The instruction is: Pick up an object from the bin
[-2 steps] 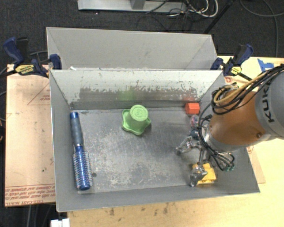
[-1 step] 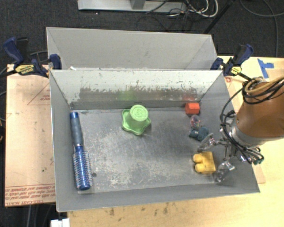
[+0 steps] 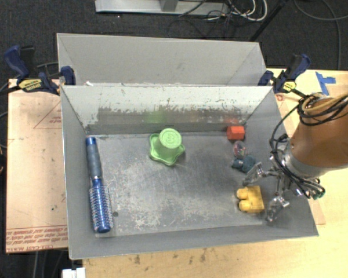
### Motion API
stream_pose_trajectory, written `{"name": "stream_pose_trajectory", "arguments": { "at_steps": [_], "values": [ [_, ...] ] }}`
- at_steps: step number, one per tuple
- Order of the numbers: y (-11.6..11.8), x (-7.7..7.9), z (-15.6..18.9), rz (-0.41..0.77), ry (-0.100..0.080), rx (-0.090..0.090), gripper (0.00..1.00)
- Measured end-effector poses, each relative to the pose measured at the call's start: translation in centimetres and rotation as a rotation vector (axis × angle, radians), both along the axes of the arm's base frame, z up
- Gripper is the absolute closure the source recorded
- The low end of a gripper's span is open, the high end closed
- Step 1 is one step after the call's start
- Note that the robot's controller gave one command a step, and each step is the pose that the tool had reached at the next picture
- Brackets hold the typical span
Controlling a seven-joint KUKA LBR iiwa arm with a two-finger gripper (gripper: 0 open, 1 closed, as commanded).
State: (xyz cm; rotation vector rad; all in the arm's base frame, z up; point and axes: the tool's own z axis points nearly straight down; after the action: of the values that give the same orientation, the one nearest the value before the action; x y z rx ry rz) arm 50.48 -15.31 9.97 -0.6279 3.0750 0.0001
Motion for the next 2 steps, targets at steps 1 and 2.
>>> {"name": "stream_pose_trajectory", "arguments": {
  "at_steps": [1,2],
  "values": [
    [0.42,0.36,-2.70,0.061,0.001,0.010,0.00],
    [0.69,0.46,-2.59,0.061,0.003,0.004,0.00]
  ]
}}
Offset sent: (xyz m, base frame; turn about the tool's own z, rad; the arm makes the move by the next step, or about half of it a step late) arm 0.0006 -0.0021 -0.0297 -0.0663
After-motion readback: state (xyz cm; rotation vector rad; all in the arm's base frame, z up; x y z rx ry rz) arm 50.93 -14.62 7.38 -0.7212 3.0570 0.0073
